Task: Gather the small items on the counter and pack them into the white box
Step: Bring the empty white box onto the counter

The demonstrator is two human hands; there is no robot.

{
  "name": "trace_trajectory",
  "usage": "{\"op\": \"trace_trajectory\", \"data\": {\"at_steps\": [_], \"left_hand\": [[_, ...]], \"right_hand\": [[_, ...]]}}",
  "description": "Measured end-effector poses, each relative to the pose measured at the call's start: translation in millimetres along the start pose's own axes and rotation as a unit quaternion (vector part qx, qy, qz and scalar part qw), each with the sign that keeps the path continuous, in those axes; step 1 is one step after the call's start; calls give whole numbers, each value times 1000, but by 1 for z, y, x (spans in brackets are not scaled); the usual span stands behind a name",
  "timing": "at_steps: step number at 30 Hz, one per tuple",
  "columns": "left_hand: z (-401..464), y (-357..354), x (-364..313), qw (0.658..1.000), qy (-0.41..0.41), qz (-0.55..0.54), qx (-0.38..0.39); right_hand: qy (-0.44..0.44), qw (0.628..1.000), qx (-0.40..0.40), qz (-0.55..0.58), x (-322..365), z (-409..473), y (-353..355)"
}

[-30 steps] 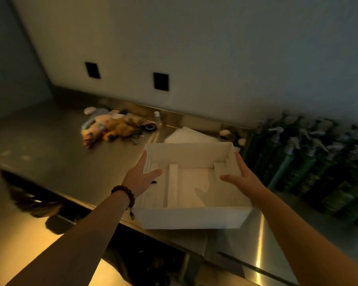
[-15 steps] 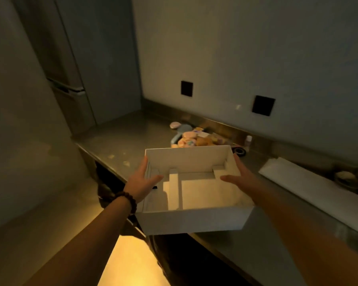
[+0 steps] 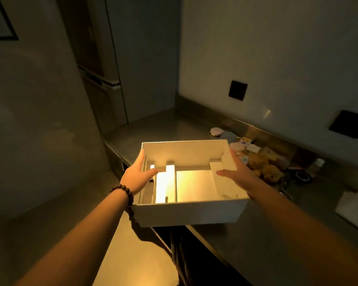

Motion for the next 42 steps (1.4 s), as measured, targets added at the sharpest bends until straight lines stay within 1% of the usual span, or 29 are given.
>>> {"op": "trace_trajectory", "data": {"at_steps": [3,8,13,17,21,23,26,30,35,39,42], "left_hand": [[45,15,24,999,21,19,-16],[136,26,36,998,27,44,-20],[221,18,34,998,37,52,2],[272,2,37,998,36,47,30],[319,-12,45,997,32,51,58],[341,-18,50,996,26,58,68],[368,-20,59,995,31,66,61],[389,-21,67,994,22,88,65],[398,-24,70,989,20,128,72],[399,-23,72,990,18,122,66],[397,-21,67,990,-1,121,68]], "right_hand": [[3,1000,27,14,2,54,-28],[-9,998,35,54,9,150,-48],[-36,996,40,75,6,229,-47],[-72,994,30,71,-4,272,-44],[-72,994,34,78,-10,307,-44],[-72,994,33,76,-9,323,-44],[-62,996,30,64,-4,344,-46],[-45,997,19,54,-2,362,-49],[-39,999,-3,38,-5,364,-47],[-32,999,-1,26,0,361,-45],[-45,999,3,18,3,356,-44]]}}
Point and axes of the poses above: each hand's wrist, its own z-axis towards the middle knuckle, its own y-axis out of the back of the hand, x = y × z, the point moved 10 cm from there along z, towards the middle knuckle, and after that the axes turned 4 degrees about z, right-handed, at the moved point
